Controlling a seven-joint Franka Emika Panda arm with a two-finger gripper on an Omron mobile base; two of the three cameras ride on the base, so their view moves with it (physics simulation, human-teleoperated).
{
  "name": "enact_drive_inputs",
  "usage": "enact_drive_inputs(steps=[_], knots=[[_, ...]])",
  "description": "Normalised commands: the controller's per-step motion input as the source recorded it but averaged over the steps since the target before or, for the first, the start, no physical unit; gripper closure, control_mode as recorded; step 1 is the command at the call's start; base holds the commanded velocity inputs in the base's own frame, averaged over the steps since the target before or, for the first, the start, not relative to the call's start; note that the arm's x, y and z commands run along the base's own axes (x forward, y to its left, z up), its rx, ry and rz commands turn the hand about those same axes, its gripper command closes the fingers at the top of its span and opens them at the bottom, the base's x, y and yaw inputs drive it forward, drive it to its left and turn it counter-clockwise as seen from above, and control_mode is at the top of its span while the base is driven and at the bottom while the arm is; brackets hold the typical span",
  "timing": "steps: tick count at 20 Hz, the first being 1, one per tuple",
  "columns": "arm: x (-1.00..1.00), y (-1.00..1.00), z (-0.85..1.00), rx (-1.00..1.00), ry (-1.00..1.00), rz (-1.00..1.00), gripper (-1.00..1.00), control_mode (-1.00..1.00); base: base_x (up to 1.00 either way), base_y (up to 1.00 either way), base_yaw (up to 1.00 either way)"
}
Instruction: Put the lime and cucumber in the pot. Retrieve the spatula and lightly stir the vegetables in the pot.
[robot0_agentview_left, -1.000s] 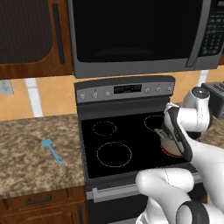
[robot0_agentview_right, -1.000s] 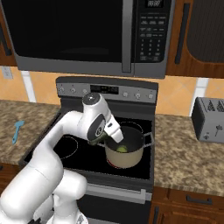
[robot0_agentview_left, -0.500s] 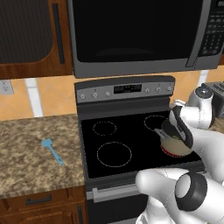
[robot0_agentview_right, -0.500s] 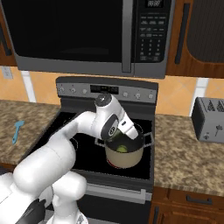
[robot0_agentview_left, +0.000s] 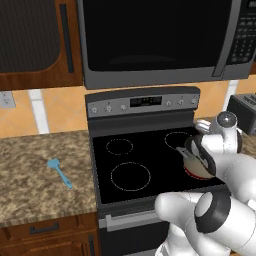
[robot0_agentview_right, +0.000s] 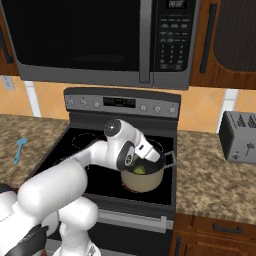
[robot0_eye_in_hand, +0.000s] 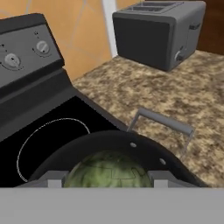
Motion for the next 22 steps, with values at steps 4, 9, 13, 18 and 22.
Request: enact_drive_inputs(steps=[4,9,13,18,22], knots=[[0.00,0.00,-0.12,-0.15,-0.13,0.00,1.00,-1.00,0.00,0.00,0.00],[0.00,0.01,-0.07,-0.09,-0.09,0.00,1.00,-1.00,0.00,0.00,0.00],[0.01,0.10,-0.01,-0.06,-0.02,0.00,-1.00,-1.00,0.00,0.00,0.00],[0.01,0.04,0.00,-0.04,0.00,0.00,-1.00,-1.00,0.00,0.00,0.00],[0.00,0.00,0.23,0.00,0.00,0.00,-1.00,-1.00,0.00,0.00,0.00]])
